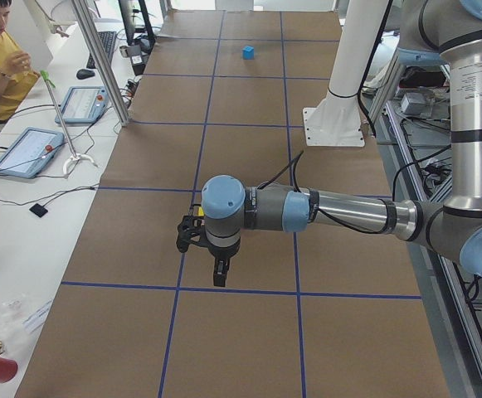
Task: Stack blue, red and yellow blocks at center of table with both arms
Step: 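Lower the right gripper onto the blue cube and close on it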
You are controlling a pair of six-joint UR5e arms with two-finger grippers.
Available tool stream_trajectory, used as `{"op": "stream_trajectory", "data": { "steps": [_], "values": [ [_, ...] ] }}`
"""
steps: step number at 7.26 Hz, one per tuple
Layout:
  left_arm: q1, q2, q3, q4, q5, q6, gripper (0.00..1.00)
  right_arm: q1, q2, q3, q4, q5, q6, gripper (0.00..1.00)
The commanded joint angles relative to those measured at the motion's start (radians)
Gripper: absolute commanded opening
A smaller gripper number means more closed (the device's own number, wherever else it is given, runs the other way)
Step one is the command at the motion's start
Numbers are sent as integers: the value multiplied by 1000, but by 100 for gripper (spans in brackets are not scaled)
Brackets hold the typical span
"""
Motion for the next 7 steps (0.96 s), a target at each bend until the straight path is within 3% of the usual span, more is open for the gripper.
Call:
{"op": "stream_trajectory", "data": {
  "steps": [1,3,4,6,7],
  "values": [
    [1,-8,-13,0,0,-6,100,-4,17,5,-1,8,3,100],
    [1,-9,-68,-11,-3,0,100,-6,30,5,18,9,2,100],
    [3,-25,-72,-63,-3,-3,100,-7,18,3,107,64,2,100],
    [18,-81,29,-275,-9,-14,100,-112,-3,2,234,91,14,100],
    [20,-98,85,-286,-12,-85,100,-154,-6,8,255,97,22,100]
  ]
}}
